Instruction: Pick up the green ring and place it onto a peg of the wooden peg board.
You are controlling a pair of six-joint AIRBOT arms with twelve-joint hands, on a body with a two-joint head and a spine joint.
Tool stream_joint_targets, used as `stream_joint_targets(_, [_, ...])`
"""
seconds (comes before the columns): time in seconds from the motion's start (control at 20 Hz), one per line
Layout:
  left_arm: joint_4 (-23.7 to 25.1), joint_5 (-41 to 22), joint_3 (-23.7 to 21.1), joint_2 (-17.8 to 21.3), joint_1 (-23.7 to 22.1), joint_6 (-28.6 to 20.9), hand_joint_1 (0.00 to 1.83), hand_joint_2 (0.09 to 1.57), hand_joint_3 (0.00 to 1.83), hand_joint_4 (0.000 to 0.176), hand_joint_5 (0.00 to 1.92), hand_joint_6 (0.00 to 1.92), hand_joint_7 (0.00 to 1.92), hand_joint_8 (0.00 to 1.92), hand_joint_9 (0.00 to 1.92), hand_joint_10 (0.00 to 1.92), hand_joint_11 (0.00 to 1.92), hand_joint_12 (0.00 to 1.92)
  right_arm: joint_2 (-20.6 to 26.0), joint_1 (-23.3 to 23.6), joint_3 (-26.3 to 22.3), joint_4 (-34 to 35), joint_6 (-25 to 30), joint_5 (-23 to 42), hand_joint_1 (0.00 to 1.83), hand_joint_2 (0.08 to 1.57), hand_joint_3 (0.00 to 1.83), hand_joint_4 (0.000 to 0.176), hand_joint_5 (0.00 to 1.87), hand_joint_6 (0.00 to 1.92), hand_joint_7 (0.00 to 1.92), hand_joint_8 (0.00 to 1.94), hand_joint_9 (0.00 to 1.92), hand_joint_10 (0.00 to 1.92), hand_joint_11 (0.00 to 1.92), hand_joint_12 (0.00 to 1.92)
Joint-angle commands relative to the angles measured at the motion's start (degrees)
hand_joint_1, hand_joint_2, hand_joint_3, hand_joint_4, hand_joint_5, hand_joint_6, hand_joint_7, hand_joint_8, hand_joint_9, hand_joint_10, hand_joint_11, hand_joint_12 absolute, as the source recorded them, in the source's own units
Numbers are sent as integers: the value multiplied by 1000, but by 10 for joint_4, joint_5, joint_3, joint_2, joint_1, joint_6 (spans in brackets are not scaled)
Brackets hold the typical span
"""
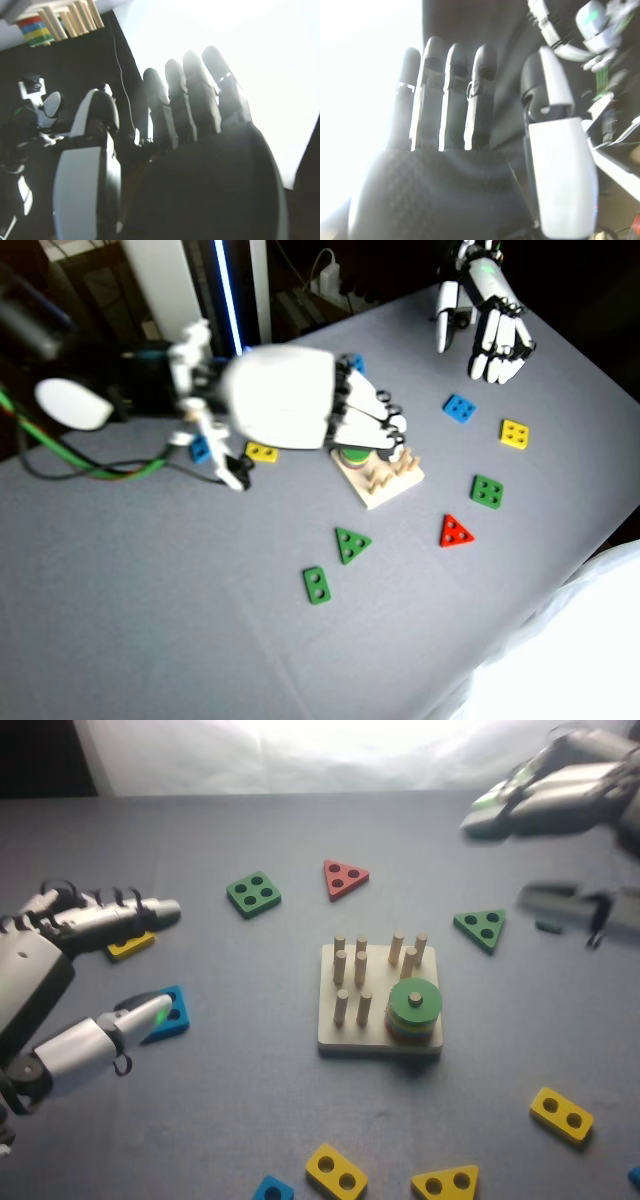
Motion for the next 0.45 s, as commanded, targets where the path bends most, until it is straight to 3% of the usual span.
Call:
stream_joint_targets(0.0, [12, -94, -2, 0, -6, -5, 755, 1250, 0, 0, 490, 2, 533, 2, 501, 10, 85, 955, 5, -2, -7, 27, -5, 126, 736, 1334, 2, 0, 591, 0, 661, 1, 652, 10, 279, 841])
stream_joint_targets(0.05, [11, -109, -3, 0, -7, -5, 674, 1284, 1, 0, 413, 1, 470, 0, 471, 1, 75, 1053, 11, -14, -13, 45, -11, 154, 629, 1342, 0, 0, 552, 0, 683, 2, 724, 18, 361, 795])
stream_joint_targets(0.1, [11, -123, -4, 1, -8, -6, 674, 1284, 1, 0, 413, 1, 470, 0, 471, 1, 75, 1053, 16, -23, -19, 59, -16, 182, 629, 1342, 0, 0, 552, 0, 683, 2, 724, 18, 361, 795])
stream_joint_targets(0.15, [11, -139, -5, 2, -10, -8, 561, 1329, 14, 0, 278, 3, 369, 0, 409, 0, 37, 1066, 21, -33, -25, 72, -19, 210, 679, 1342, 0, 0, 489, 0, 748, 3, 843, 19, 458, 705])
stream_joint_targets(0.25, [14, -161, -7, 9, -14, -19, 393, 1340, 7, 0, 173, 0, 279, 1, 344, 0, 2, 1110, 29, -51, -37, 92, -32, 260, 734, 1291, 2, 0, 458, 0, 747, 0, 847, 2, 559, 564])
stream_joint_targets(0.35, [30, -161, -6, 14, -30, -22, 288, 1342, 4, 0, 65, 3, 223, 1, 303, 0, 0, 887, 32, -69, -45, 105, -34, 306, 819, 1266, 1, 0, 440, 0, 720, 0, 844, 0, 598, 496])
stream_joint_targets(0.4, [36, -161, -5, 15, -37, -22, 277, 1423, 21, 0, 25, 0, 176, 0, 292, 0, 0, 853, 33, -73, -47, 105, -34, 318, 838, 1268, 4, 0, 371, 0, 665, 0, 800, 0, 566, 470])
